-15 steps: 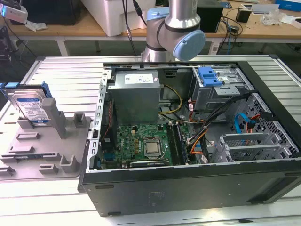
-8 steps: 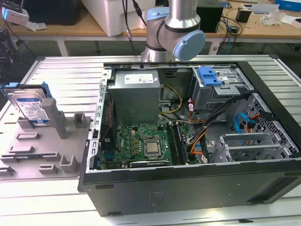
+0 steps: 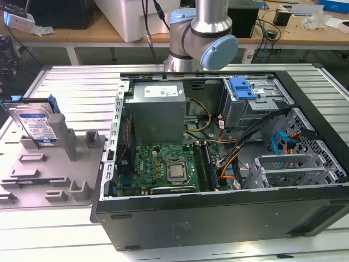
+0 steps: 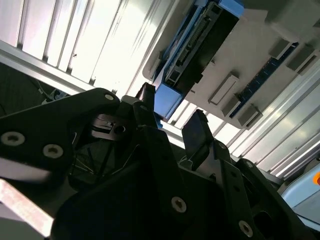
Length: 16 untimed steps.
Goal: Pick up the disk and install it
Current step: 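Pick up the disk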
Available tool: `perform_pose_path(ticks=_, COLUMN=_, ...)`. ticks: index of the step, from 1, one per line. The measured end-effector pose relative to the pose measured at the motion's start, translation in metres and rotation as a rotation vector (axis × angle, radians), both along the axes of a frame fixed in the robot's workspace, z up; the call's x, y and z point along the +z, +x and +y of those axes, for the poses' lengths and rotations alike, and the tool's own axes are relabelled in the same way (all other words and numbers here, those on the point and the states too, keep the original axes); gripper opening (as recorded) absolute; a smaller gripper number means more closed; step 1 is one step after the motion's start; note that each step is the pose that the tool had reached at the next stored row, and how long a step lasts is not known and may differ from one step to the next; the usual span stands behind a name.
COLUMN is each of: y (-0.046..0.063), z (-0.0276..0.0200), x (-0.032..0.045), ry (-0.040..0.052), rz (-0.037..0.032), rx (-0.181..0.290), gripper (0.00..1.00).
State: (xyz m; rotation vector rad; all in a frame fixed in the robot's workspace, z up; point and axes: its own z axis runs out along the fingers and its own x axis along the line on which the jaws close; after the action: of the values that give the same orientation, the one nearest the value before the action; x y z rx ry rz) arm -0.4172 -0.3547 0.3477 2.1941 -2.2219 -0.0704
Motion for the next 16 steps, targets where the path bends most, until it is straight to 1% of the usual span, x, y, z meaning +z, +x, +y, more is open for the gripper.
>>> perform_pose_path(ticks=11, y=0.0, z=0.0, x=-0.0076, ry=0.0, rz=0.0, rx=0.002, gripper=0.5)
perform_pose_path(ticks=16, y=0.0, z=0.0, x=-0.0127, ry=0.0, rz=0.0, rx=0.003, gripper=0.5)
